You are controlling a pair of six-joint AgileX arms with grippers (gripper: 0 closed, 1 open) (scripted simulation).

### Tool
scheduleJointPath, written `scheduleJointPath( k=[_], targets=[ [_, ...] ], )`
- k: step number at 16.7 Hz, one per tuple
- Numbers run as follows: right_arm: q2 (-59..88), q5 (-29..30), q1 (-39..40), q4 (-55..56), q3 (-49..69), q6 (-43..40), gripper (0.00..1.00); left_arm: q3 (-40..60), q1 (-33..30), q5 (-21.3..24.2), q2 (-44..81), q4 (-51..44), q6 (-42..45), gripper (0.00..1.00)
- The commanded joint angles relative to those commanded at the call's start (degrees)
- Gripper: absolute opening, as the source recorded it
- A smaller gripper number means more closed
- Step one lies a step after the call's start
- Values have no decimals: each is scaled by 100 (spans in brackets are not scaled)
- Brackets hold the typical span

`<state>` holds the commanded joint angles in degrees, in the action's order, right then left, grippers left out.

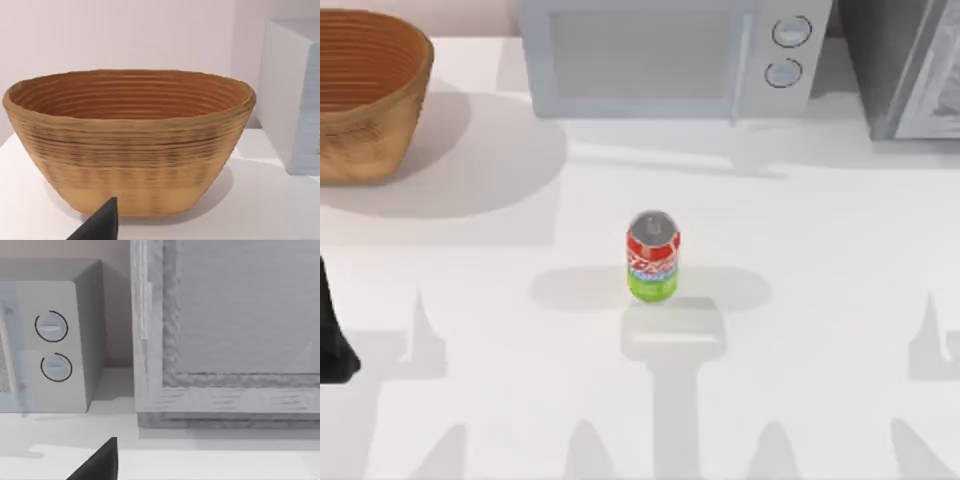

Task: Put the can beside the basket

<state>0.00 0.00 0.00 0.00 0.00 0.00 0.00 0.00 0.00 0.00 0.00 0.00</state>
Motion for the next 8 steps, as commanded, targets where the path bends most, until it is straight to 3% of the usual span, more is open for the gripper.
scheduleJointPath(
  k=[4, 8],
  targets=[
    [0, 0, 0, 0, 0, 0, 100, 109, -59, -8, 141, -88, 33, 100],
    [0, 0, 0, 0, 0, 0, 100, 920, -445, -63, 1148, -612, 260, 100]
  ],
)
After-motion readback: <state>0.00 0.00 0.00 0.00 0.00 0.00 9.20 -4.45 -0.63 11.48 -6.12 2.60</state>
